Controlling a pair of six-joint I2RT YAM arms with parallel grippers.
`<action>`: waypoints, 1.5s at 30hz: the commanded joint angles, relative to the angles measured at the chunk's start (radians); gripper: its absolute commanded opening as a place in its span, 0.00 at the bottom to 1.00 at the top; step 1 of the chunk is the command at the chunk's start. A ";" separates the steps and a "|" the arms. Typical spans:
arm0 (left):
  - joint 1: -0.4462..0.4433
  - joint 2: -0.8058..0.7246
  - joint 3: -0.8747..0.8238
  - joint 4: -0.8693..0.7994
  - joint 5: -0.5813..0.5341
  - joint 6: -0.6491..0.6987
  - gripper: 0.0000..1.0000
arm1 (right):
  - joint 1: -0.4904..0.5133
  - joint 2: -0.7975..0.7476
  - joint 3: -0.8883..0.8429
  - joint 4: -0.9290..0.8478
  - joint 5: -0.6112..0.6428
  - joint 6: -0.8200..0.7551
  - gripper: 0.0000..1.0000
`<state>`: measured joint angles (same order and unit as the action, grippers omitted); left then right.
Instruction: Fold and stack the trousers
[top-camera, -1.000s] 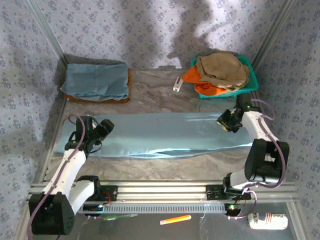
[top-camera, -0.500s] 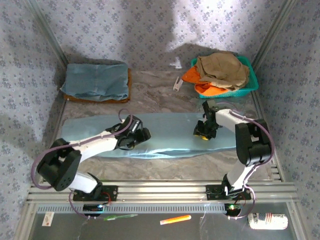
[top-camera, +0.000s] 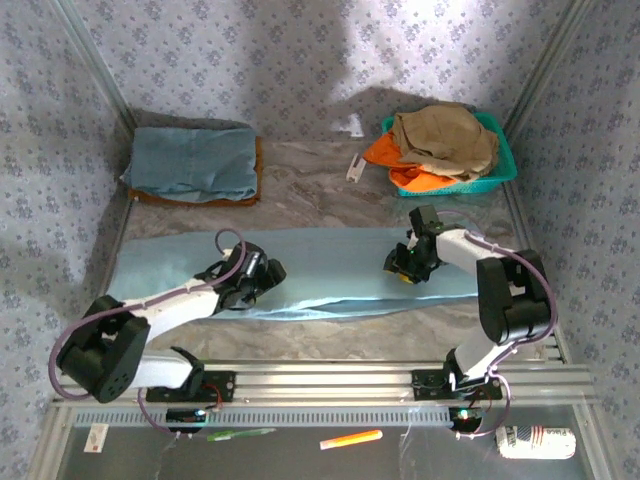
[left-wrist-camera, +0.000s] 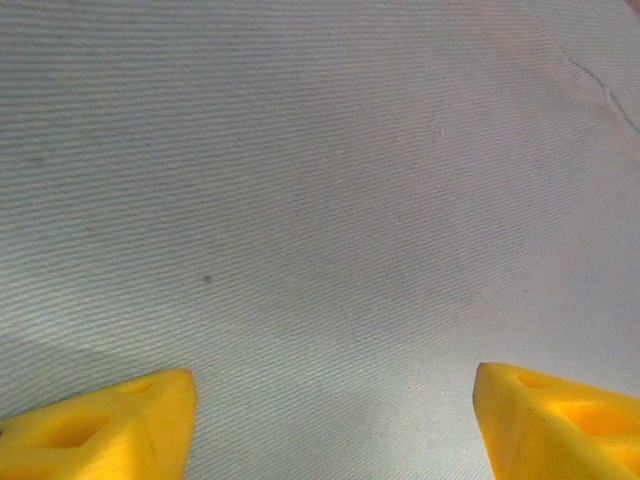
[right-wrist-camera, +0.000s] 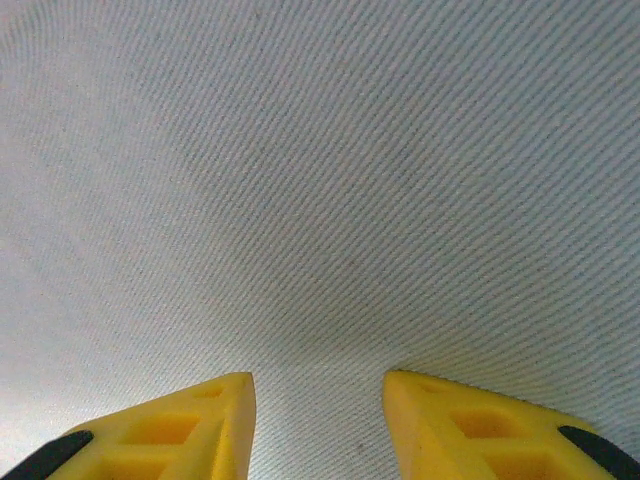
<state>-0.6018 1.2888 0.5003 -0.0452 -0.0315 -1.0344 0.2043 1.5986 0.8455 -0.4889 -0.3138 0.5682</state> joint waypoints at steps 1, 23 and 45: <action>0.019 -0.031 -0.052 -0.102 -0.060 0.066 0.74 | -0.059 -0.022 -0.049 -0.103 0.072 -0.012 0.43; 0.039 -0.210 0.154 -0.338 0.057 0.250 0.84 | -0.563 0.055 0.269 -0.289 0.197 -0.135 0.96; 0.295 -0.615 0.058 -0.524 0.190 0.251 0.91 | -0.585 0.153 0.298 -0.302 0.104 -0.183 0.00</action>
<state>-0.3210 0.6804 0.5690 -0.5488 0.0994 -0.8001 -0.3721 1.8194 1.1675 -0.7677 -0.1566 0.3813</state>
